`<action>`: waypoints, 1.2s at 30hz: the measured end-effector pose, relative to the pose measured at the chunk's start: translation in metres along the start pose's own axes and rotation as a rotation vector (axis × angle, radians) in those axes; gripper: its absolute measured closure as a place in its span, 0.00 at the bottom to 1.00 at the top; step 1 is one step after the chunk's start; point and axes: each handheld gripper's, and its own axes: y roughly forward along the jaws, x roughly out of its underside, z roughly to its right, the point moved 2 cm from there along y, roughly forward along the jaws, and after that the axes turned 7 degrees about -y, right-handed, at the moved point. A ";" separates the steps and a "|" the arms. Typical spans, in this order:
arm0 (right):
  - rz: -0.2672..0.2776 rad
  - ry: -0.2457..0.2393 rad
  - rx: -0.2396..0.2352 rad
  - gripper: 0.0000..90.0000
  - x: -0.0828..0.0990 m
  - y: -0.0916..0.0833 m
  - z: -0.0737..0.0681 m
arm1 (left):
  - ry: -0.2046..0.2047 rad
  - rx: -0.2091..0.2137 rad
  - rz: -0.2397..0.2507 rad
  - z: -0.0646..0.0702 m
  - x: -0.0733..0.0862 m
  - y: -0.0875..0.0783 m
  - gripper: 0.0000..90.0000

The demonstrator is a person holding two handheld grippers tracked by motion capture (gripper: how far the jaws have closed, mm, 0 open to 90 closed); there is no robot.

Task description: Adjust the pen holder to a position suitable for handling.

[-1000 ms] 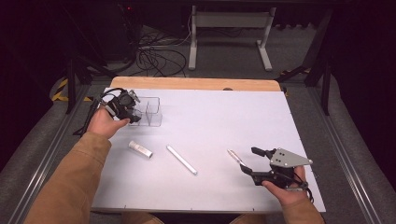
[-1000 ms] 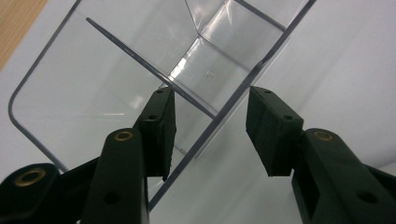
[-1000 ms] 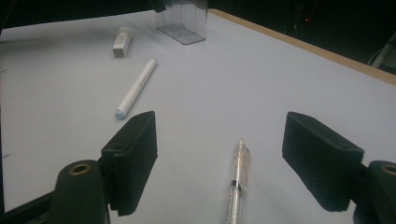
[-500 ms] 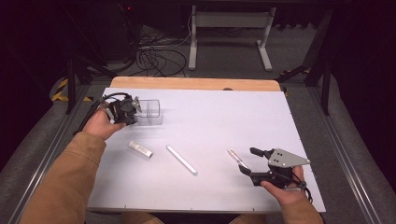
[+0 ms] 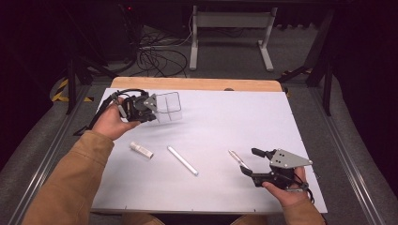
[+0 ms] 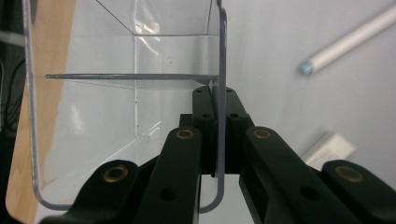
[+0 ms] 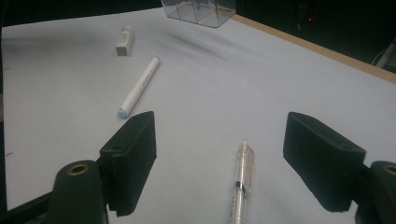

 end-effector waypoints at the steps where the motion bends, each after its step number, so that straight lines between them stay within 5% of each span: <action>1: 0.000 0.001 0.000 0.29 0.000 0.000 0.000 | 0.014 0.007 0.004 0.003 -0.006 0.000 0.97; 8: 0.005 0.000 -0.001 0.30 0.000 -0.001 0.000 | 0.108 0.078 0.023 0.030 -0.046 0.014 0.97; 17: 0.006 0.000 0.000 0.29 0.000 -0.002 0.001 | 0.166 0.176 0.027 0.053 -0.081 0.037 0.97; 26: 0.004 0.002 0.002 0.29 0.001 -0.003 0.002 | 0.171 0.242 0.023 0.064 -0.090 0.049 0.97; 36: 0.002 0.005 -0.001 0.29 0.002 -0.002 0.001 | 0.148 0.297 0.043 0.056 -0.086 0.056 0.97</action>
